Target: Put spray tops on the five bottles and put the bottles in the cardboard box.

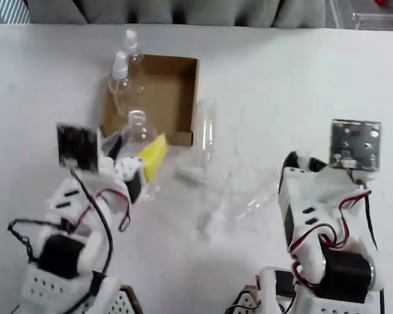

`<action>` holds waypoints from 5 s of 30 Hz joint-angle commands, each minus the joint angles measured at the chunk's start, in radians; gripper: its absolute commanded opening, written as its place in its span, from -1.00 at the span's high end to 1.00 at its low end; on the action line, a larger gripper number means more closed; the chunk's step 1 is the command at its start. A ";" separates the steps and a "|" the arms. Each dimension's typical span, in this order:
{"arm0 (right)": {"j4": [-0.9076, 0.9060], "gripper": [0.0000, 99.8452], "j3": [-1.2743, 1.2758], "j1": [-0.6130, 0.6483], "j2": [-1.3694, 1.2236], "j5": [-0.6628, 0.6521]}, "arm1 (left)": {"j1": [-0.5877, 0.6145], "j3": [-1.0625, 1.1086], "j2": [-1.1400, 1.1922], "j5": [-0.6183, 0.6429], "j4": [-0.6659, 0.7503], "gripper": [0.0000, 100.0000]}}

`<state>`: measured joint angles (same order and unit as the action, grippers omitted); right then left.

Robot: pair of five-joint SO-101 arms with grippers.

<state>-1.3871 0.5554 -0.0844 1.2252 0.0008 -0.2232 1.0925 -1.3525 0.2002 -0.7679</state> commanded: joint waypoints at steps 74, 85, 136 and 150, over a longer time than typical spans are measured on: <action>1.184 0.97 0.115 0.711 -0.058 0.101 | -0.168 0.600 -0.476 -0.221 0.450 0.96; 1.185 0.97 0.180 0.711 -0.050 0.106 | -0.162 0.600 -0.476 -0.218 0.450 0.96; 0.923 0.97 0.278 0.595 0.050 0.101 | -0.160 0.600 -0.476 -0.216 0.445 0.96; 1.032 0.97 0.278 0.598 -0.211 0.109 | -0.160 0.600 -0.476 -0.216 0.443 0.96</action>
<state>-0.3391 0.8823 0.4726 0.9920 0.1066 -0.3813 1.6955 -1.8159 -0.0161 -0.3322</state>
